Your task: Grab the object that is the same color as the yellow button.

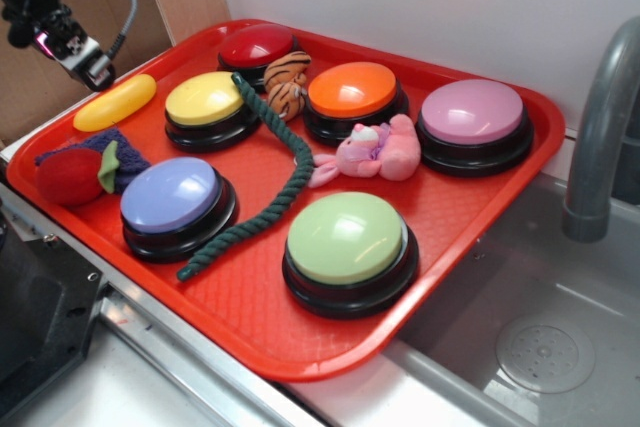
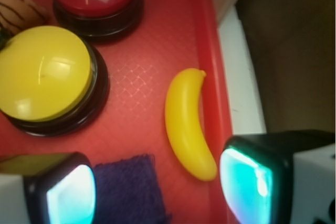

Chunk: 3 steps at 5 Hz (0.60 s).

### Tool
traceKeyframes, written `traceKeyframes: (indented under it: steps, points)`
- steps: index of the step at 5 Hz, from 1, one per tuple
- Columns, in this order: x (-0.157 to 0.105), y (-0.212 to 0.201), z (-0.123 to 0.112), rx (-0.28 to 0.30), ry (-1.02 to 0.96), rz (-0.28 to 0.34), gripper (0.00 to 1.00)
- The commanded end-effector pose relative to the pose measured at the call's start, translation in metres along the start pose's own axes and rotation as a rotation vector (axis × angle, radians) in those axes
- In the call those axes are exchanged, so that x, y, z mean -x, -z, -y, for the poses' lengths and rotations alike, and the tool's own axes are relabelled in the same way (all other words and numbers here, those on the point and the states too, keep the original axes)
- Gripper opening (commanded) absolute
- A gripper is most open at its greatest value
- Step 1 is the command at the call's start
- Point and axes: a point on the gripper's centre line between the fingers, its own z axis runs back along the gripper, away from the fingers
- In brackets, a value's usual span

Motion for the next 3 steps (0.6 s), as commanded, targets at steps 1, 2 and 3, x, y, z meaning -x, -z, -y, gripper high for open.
traceKeyframes:
  steps: [1,2,3]
  points:
    - [-0.010,0.023,-0.012,-0.028,0.066,0.053,1.00]
    - [-0.011,0.037,-0.013,-0.010,0.094,0.033,1.00]
    - [-0.014,0.050,-0.009,-0.010,0.102,0.020,1.00]
